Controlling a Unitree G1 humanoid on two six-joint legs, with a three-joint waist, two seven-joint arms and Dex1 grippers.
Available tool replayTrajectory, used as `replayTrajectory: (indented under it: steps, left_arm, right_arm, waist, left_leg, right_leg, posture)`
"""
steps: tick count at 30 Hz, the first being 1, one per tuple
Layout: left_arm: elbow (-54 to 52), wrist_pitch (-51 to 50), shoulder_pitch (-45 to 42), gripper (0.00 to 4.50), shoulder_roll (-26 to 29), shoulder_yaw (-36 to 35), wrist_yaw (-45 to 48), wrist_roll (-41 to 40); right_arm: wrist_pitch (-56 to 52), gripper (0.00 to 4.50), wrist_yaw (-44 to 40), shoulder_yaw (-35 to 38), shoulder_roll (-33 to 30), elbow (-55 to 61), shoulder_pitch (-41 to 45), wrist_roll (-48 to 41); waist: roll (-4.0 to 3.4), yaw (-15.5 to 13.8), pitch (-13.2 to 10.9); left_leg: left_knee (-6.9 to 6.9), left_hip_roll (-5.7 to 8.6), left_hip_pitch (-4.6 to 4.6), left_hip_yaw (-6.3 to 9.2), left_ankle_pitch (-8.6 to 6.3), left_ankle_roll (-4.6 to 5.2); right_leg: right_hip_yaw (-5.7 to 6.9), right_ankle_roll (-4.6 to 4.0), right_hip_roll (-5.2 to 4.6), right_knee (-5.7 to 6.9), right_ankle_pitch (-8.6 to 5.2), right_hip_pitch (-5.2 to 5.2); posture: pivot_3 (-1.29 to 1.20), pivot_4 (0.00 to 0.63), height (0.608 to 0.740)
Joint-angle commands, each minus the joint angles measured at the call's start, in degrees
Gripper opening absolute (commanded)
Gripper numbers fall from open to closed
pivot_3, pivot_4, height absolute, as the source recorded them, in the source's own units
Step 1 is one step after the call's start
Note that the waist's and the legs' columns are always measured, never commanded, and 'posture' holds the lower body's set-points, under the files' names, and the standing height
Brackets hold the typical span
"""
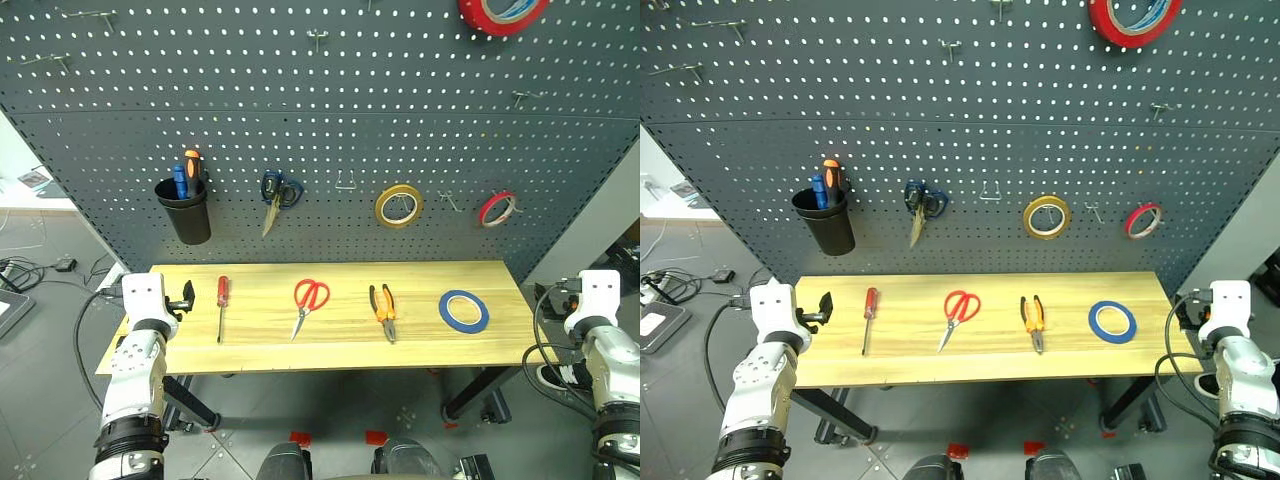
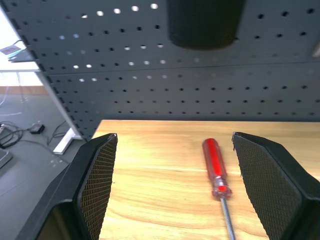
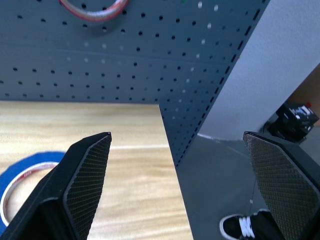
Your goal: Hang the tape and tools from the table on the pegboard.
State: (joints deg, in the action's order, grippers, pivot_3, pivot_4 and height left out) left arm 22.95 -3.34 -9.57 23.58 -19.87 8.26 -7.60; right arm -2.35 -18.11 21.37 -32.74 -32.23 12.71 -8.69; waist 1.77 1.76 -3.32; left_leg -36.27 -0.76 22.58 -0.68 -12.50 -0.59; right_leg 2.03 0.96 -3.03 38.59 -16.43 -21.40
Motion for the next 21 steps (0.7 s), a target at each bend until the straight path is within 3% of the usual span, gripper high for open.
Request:
replayTrajectory:
  steps: [1,16,21]
  left_arm:
    - [-0.5,1.0,-0.4,3.87,1.5,-0.8,-0.2,0.2]
    - [-3.5,1.5,2.0,3.87,2.3,-0.9,-1.2,1.5]
    - [-10.0,1.3,1.9,3.87,4.4,4.0,4.5,3.1]
  right_arm:
    - [1.8,4.5,-0.2,1.0,-1.3,0.0,2.0,-0.9]
    - [1.7,4.5,-3.7,-1.0,-0.3,3.8,-0.4,-0.7]
    - [-0.6,4.5,-5.8,-5.4,-0.2,8.2,-3.7,1.2]
  waist:
    - [0.0,0.0,0.0]
    - [-0.01,-0.1,0.0]
    - [-0.07,-0.1,-0.5]
  left_leg:
    - [0.0,0.0,0.0,0.01,0.0,0.0]
    - [0.06,-0.01,-0.01,0.01,0.0,0.0]
    - [0.07,-0.02,-0.02,0.02,0.0,0.0]
  right_leg:
    - [0.01,0.0,0.0,0.0,0.0,0.01]
    - [0.0,0.01,-0.02,0.0,0.0,0.0]
    - [0.01,0.0,-0.03,-0.02,-0.01,0.01]
  posture:
    - [-0.04,0.015,0.74]
    - [-0.02,0.035,0.74]
    - [-0.03,0.068,0.74]
